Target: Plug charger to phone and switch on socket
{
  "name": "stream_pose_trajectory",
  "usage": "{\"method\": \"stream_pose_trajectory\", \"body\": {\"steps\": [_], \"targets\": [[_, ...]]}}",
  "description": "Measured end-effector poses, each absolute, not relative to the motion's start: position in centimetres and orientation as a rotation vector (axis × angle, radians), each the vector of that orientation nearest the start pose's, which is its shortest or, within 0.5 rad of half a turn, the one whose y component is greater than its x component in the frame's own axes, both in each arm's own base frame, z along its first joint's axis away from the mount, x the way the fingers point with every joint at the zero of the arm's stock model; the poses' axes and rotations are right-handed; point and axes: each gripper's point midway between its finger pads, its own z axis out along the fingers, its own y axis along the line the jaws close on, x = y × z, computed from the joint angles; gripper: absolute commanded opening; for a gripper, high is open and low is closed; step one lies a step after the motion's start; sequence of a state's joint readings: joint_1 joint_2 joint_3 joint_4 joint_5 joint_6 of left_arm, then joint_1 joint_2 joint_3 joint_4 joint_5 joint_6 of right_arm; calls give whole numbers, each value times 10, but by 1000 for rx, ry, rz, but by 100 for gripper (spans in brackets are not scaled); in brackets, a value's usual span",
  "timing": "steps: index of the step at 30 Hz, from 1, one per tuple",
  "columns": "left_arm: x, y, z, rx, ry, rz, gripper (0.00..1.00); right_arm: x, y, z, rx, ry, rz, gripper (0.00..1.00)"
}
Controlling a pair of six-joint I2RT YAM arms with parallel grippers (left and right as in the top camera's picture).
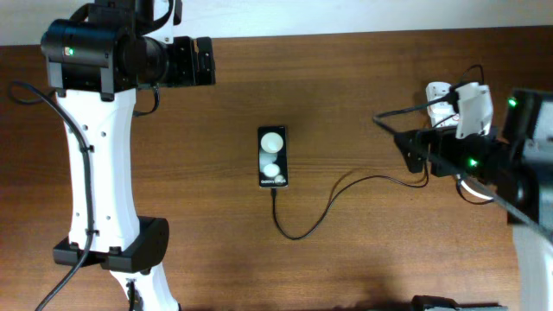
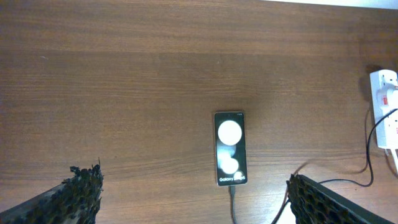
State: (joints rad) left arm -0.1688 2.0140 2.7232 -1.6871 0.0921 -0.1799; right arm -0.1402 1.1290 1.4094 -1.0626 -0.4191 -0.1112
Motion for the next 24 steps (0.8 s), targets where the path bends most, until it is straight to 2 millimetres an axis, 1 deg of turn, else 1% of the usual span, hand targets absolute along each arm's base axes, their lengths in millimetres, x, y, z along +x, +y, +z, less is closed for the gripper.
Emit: {"method": "stream_pose_trajectory", "body": {"steps": [2,4,6,8,14,15,16,17,20,21,24], "targets": [[408,-86,354,21,2562,-252,99,297,25,333,-187,2166,295,99],[408,-86,354,22,2562,-252,99,295,23,343,-199,2069,247,99],[408,-86,354,21,2562,-252,99,292,21,346,-206,1976,199,99],[408,-86,354,22,2562,-253,99,289,19,342,-213,1903,166,99],[408,-86,354,22,2562,-252,99,275,19,315,-236,1663,87,99],[408,-86,354,22,2562,-252,99,270,21,305,-242,1631,81,99],[408,-86,354,22,2562,-252,99,265,24,289,-253,1610,83,99],[408,-86,354,22,2562,-252,99,262,26,287,-262,1583,81,99],[408,-86,354,22,2562,-252,99,255,34,261,-290,1543,93,99],[408,-86,354,22,2562,-252,99,253,37,244,-297,1528,94,99],[409,-86,354,22,2562,-253,99,251,38,228,-300,1510,91,99]]}}
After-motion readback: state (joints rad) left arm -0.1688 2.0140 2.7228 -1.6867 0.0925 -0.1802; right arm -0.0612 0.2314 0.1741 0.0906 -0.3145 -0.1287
